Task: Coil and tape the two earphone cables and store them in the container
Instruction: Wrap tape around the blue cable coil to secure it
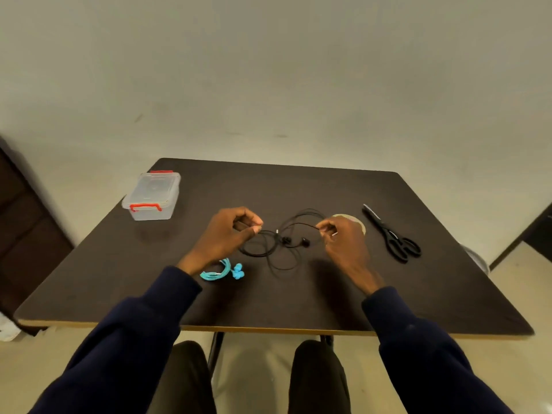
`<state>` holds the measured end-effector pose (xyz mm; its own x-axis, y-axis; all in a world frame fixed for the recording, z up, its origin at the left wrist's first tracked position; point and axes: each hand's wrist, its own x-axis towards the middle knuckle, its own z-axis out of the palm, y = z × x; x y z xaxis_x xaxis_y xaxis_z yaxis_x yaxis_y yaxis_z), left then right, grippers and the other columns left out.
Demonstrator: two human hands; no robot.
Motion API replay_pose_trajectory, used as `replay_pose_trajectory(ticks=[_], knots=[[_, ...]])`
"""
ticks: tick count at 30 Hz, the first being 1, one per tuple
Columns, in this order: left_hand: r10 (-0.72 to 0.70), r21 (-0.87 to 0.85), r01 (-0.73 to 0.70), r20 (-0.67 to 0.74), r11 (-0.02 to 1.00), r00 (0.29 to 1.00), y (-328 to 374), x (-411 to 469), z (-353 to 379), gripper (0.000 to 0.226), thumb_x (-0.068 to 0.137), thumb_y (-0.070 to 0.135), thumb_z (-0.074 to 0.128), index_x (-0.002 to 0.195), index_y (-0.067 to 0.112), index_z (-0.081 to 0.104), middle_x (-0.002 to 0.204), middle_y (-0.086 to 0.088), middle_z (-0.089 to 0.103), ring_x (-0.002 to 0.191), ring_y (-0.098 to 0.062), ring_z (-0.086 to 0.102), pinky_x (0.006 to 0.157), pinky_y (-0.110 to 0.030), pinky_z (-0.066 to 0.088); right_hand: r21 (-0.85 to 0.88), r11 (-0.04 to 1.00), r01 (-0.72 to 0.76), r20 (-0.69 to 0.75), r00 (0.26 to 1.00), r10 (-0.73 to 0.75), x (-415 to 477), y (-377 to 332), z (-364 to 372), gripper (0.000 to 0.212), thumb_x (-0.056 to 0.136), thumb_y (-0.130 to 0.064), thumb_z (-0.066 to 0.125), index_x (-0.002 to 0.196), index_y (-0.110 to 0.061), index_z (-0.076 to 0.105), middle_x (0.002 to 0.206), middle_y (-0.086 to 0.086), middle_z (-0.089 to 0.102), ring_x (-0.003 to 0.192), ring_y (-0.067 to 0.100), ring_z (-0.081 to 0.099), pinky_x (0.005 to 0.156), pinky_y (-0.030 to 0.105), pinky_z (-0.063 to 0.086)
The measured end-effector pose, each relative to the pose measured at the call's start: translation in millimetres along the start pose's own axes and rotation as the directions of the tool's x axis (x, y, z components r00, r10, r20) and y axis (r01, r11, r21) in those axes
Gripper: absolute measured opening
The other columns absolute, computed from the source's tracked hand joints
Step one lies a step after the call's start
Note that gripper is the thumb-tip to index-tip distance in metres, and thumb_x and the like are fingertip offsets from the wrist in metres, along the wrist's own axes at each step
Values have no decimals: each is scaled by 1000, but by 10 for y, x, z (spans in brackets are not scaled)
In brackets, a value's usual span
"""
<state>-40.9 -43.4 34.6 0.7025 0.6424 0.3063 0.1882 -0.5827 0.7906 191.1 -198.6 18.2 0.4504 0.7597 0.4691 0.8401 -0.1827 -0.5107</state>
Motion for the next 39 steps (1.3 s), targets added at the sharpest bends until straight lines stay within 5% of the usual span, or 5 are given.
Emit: replay_pose_trajectory(ticks=[4, 9, 21, 29, 39], knots=[[-9, 38, 6, 75, 999, 997, 194, 333, 391, 13, 87, 14, 74, 100, 16, 72, 92, 3, 73, 77, -2, 68, 71, -13, 51, -185, 977, -107, 46, 992, 118, 59, 418, -222, 26, 84, -7, 75, 109, -6, 74, 111, 10, 71, 106, 24, 66, 91, 33, 54], [-62, -67, 68, 88, 995, 994, 305, 665, 731, 15, 84, 9, 77, 98, 13, 75, 92, 0, 75, 83, -8, 71, 80, -24, 57, -248, 954, -168, 189, 957, 218, 107, 684, -326, 50, 85, -22, 79, 131, -8, 64, 128, 9, 62, 124, 24, 52, 101, 33, 45], [-37, 152, -6, 282, 988, 959, 107, 939, 1068, 10, 94, 16, 67, 98, 19, 75, 95, 6, 74, 85, -1, 67, 79, -19, 54, -107, 994, 3, 56, 998, 3, 291, 666, -145, 18, 89, -7, 70, 101, -17, 79, 97, -1, 70, 96, 17, 55, 82, 37, 51], [-362, -563, 402, 188, 722, 913, 256, 948, 908, 41, 93, 37, 65, 108, 0, 70, 95, -17, 76, 88, -28, 74, 81, -34, 61, 33, 979, 203, 19, 979, -204, 399, 433, -96, 22, 89, -5, 72, 107, -16, 78, 105, -1, 71, 100, 11, 56, 84, 16, 45], [-433, -595, 427, 144, 681, 890, 206, 839, 766, 22, 85, -2, 71, 107, -4, 70, 101, -20, 74, 93, -29, 74, 75, -33, 62, 341, 928, -150, 110, 987, 119, 379, 433, -80, 51, 87, -25, 77, 133, -11, 62, 122, -1, 69, 102, 5, 67, 83, 9, 53]])
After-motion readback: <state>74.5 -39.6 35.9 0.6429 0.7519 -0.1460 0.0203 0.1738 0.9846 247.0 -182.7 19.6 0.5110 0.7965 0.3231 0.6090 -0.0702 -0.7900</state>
